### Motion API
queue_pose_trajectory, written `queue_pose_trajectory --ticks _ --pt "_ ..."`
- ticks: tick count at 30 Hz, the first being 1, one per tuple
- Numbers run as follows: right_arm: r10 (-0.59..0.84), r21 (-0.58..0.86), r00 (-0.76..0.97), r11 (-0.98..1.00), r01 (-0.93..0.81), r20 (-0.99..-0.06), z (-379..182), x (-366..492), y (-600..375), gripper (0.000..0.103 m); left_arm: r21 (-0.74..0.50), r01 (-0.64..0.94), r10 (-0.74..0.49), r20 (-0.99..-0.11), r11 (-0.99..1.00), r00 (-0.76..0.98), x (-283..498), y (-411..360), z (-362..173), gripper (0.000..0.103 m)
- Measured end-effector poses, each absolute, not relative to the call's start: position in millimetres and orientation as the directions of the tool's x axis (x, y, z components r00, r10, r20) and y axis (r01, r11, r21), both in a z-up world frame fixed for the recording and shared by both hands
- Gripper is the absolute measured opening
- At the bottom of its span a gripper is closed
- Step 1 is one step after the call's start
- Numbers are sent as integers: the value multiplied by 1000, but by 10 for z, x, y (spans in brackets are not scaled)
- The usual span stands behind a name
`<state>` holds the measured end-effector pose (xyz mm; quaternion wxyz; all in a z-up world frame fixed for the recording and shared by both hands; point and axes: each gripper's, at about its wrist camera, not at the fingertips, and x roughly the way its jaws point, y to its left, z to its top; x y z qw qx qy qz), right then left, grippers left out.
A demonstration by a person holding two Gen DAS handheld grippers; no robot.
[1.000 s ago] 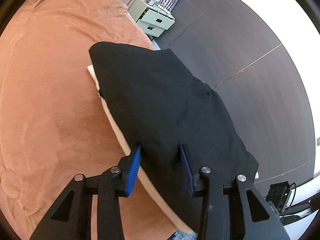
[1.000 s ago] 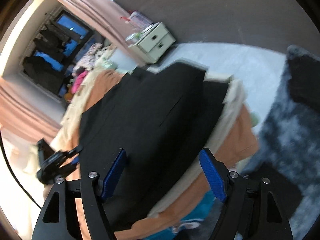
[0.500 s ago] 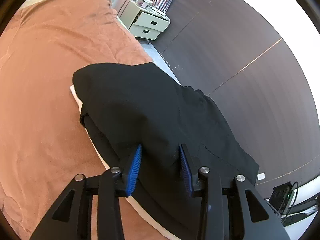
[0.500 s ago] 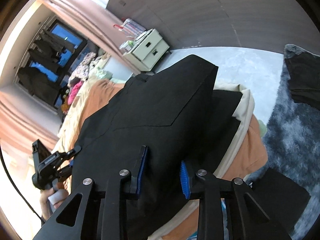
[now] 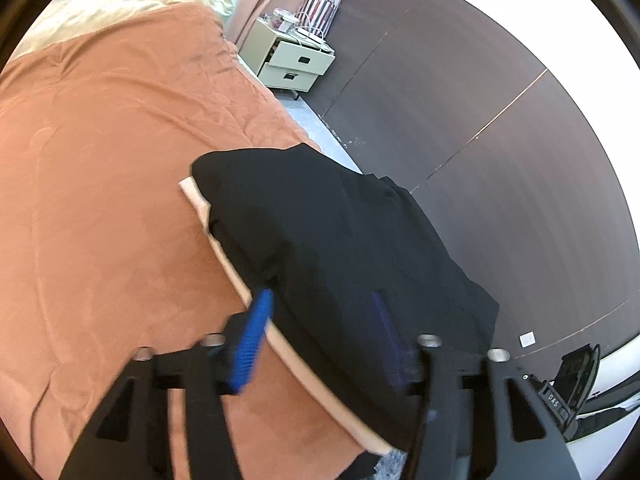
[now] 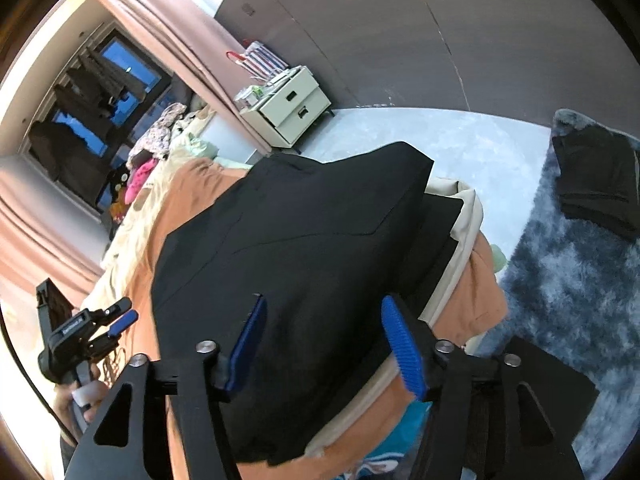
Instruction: Fold large clothes
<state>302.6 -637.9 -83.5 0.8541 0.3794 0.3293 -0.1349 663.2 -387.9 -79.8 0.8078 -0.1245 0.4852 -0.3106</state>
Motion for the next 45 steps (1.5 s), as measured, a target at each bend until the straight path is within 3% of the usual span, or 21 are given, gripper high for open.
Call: queue_pose_trajectory --ticks 4,9,12,13,27,45 --pt "10 550 753 689 472 -658 -661 2858 -6232 77 -484 397 -619 -689 780 376 6386 -3618 -577 76" --pt "-26 533 767 704 470 -641 -426 2597 -5992 83 -460 428 -621 -669 778 408 6041 -3309 -335 86" --pt "-42 518 766 713 472 -641 -292 2451 -5824 101 -421 454 -609 -655 786 447 5849 -3141 -216 94" --pt "-48 509 764 718 474 -644 -251 2406 -5764 103 -411 466 -611 -647 784 457 5770 -3080 -174 95" --pt "-115 423 778 785 452 -618 217 1797 -4870 103 -332 518 -607 -554 789 570 4730 -2132 255 100" --pt "-89 345 800 870 353 -594 349 895 -4002 103 -248 450 -511 -508 858 693 3392 -1374 121 100"
